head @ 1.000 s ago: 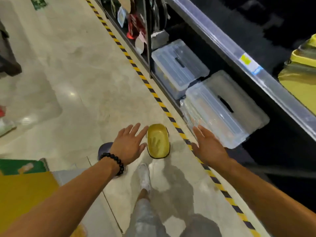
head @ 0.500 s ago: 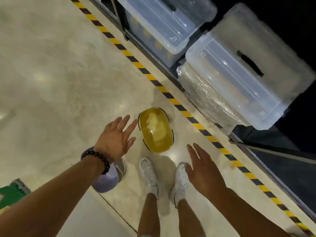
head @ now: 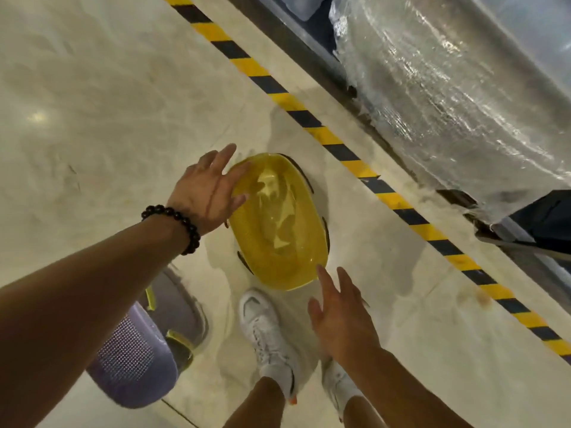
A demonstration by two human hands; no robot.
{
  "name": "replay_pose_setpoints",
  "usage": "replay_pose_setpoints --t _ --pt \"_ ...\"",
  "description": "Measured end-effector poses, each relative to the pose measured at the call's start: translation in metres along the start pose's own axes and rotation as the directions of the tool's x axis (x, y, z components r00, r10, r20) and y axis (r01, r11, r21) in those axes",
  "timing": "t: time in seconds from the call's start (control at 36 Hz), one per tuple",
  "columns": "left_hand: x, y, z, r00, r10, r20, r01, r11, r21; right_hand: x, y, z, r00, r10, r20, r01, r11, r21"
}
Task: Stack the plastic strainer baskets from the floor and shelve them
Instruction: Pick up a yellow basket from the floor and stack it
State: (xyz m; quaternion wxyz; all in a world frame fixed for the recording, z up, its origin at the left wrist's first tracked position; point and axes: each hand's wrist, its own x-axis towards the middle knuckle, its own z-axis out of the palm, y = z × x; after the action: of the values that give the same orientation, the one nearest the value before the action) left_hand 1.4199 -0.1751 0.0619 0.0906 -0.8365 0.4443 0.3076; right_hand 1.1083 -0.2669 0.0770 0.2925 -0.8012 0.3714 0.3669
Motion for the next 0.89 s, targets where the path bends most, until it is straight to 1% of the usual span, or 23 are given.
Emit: replay_pose_setpoints --t 0.06,0.11,0.17,0.22,0.28,0.33,0.42,0.47,0.53,0.56,0.64,0.72,0.83,0.89 --pt "0.016 -0.002 0.011 0.999 -0.035 -0.002 0.035 0.999 -0.006 0.018 0.003 0.012 0.998 0.012 0.055 -0.016 0.997 0.073" --pt "0.032 -0.005 0.02 0.999 -0.043 0.018 0.044 0.999 -0.027 0.037 0.008 0.021 0.994 0.015 0.112 -0.036 0.982 0.184" --pt "0.043 -0.009 0.029 0.999 -0.01 0.051 0.015 0.996 -0.085 0.054 0.013 0.028 0.989 0.0 0.146 -0.037 0.969 0.246" --pt "0.051 -0.012 0.038 0.998 0.024 0.066 -0.011 0.983 -0.181 0.066 0.018 0.031 0.989 -0.008 0.15 -0.034 0.961 0.275" --pt "0.054 -0.012 0.044 1.0 0.004 0.024 0.002 0.962 -0.272 0.073 0.023 0.031 0.993 -0.02 0.12 -0.016 0.956 0.291" --pt "0.051 -0.008 0.046 0.999 -0.035 -0.038 0.021 0.947 -0.321 0.076 0.029 0.026 0.999 -0.003 0.051 -0.014 0.947 0.322" --pt "0.036 -0.002 0.042 0.996 -0.067 -0.06 0.043 0.938 -0.344 0.078 0.042 0.003 0.997 0.06 -0.05 -0.038 0.932 0.36" --pt "0.02 0.004 0.034 0.995 -0.08 -0.058 0.055 0.937 -0.345 0.076 0.052 -0.021 0.991 0.093 -0.093 -0.049 0.917 0.395" --pt "0.001 0.013 0.02 0.995 -0.085 -0.061 0.058 0.93 -0.363 0.065 0.061 -0.049 0.985 0.102 -0.142 -0.028 0.892 0.452" --pt "-0.009 0.018 0.011 0.994 -0.093 -0.057 0.064 0.923 -0.38 0.056 0.065 -0.063 0.982 0.082 -0.167 0.004 0.888 0.46" --pt "-0.034 0.034 -0.019 0.992 -0.128 -0.013 0.109 0.893 -0.437 0.028 0.073 -0.103 0.978 0.006 -0.21 0.091 0.889 0.449" --pt "-0.063 0.046 -0.063 0.991 -0.132 0.008 0.119 0.868 -0.483 -0.004 0.076 -0.148 0.971 -0.024 -0.237 0.129 0.89 0.438" --pt "-0.11 0.054 -0.137 0.988 -0.14 -0.066 0.084 0.843 -0.532 -0.057 0.071 -0.217 0.96 -0.098 -0.262 0.219 0.846 0.487" --pt "-0.134 0.058 -0.173 0.988 -0.112 -0.106 0.037 0.839 -0.542 -0.086 0.068 -0.251 0.946 -0.12 -0.302 0.253 0.856 0.451"
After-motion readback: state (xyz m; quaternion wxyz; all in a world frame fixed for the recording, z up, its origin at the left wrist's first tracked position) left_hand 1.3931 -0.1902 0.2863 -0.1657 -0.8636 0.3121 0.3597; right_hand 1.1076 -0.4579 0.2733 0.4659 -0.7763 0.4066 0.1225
